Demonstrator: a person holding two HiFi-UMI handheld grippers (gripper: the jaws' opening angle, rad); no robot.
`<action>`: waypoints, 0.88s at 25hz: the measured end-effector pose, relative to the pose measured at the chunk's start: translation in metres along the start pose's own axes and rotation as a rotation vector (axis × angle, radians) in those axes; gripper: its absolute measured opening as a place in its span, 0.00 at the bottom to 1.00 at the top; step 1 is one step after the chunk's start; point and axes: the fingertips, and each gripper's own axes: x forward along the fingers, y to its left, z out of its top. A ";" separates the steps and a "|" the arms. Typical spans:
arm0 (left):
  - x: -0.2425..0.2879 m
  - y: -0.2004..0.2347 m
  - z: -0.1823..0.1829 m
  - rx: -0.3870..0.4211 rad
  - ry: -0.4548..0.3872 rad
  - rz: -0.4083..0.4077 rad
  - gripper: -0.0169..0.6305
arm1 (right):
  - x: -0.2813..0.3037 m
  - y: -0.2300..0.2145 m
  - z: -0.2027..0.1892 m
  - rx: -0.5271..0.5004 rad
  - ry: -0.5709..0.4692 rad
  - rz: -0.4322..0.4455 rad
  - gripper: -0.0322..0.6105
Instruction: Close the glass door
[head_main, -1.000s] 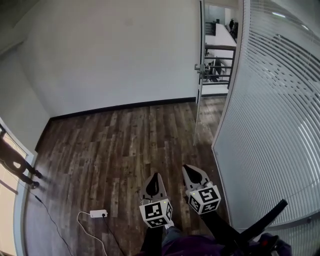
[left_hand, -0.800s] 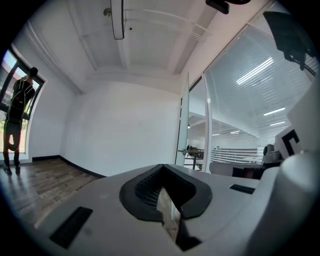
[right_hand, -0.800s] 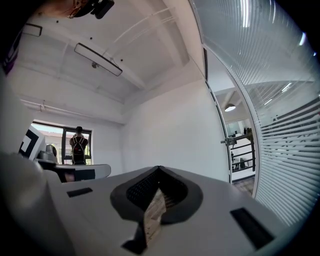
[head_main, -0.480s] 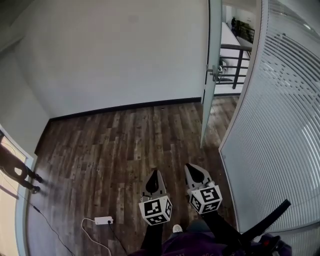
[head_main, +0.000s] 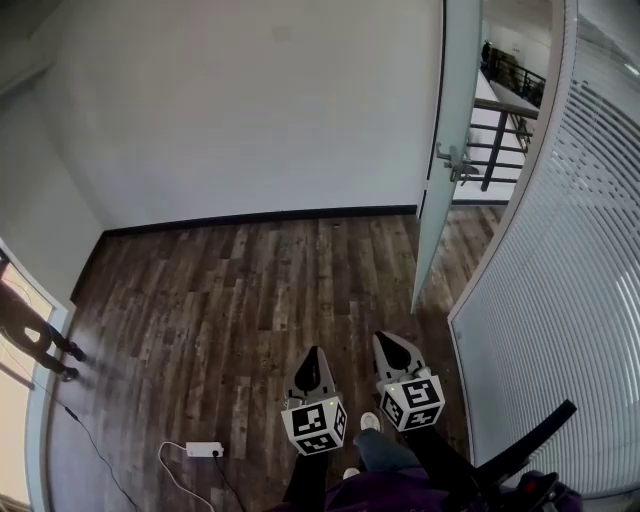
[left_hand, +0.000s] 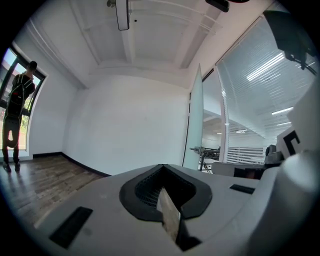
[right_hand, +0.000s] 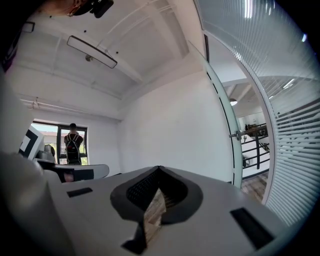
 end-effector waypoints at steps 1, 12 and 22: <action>0.013 0.001 0.004 -0.001 -0.003 0.003 0.03 | 0.012 -0.006 0.003 -0.001 0.000 0.005 0.05; 0.153 0.000 0.034 -0.040 -0.009 0.045 0.03 | 0.130 -0.088 0.050 -0.018 -0.015 0.040 0.05; 0.227 -0.010 0.028 -0.038 0.009 0.042 0.03 | 0.184 -0.146 0.048 -0.009 -0.002 0.024 0.05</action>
